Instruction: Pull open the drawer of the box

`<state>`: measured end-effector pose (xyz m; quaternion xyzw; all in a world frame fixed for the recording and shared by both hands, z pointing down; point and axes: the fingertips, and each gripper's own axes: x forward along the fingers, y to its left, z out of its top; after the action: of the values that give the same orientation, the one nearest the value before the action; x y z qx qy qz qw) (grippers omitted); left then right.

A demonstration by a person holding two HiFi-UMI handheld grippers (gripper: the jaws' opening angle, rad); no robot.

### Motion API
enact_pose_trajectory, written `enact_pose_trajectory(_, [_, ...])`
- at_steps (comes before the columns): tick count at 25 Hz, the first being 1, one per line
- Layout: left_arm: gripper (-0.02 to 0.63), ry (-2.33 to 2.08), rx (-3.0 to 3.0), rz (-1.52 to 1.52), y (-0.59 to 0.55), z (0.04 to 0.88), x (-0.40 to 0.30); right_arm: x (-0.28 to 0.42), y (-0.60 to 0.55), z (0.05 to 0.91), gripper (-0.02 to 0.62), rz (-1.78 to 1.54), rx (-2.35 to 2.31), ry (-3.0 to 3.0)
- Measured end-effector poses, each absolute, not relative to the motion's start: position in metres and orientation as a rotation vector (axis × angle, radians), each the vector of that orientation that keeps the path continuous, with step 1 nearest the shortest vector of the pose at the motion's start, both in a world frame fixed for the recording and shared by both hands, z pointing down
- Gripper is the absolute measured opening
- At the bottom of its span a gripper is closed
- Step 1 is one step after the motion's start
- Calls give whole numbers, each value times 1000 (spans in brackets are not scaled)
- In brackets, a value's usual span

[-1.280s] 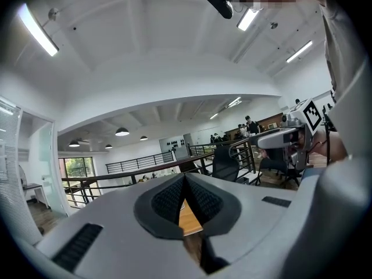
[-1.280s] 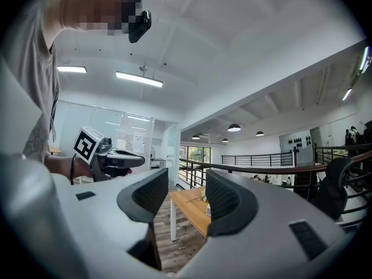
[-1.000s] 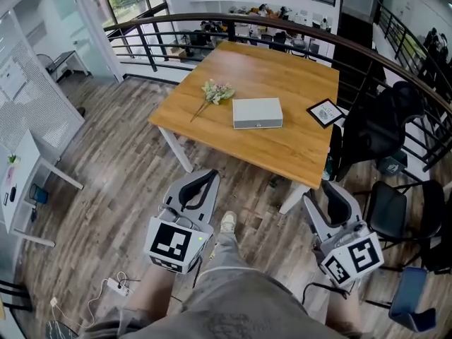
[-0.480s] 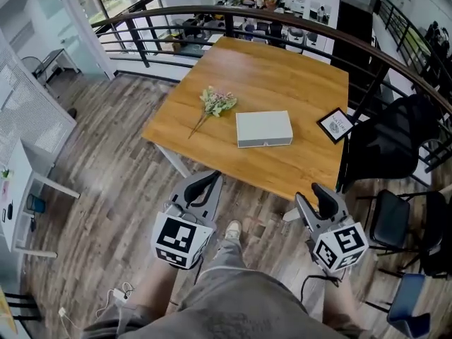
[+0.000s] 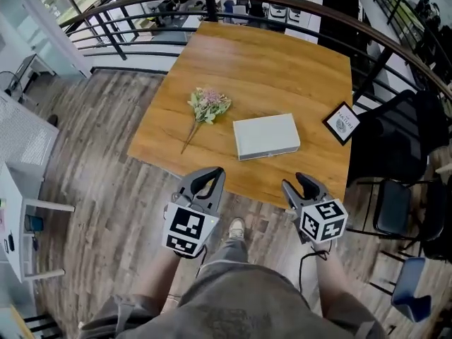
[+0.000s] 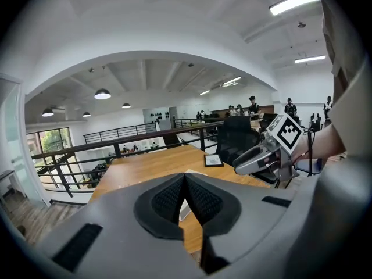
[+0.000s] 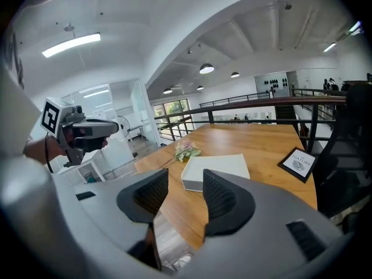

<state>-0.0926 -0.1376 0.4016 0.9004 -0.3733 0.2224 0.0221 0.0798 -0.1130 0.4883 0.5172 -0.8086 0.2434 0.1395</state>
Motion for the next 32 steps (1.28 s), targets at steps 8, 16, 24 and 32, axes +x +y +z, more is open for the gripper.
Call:
enact_pose_trajectory(8, [15,-1018,2695,800,-188,472,-103,77,-167,587,202,855,1442,-2113])
enact_pose_trajectory(16, [15,-927,2633,896,-211,528,-101,71,-193,653,202,966,1368,-2010])
enact_pose_trajectory(24, [15,-945,2487,925,-214,565,-96,74,-212,693,201,1069,1352,-1978])
enact_pose_trajectory(32, [15,-1023,2379,986,-217,589,-97,71,-233,712,181,1155,1284,-2018])
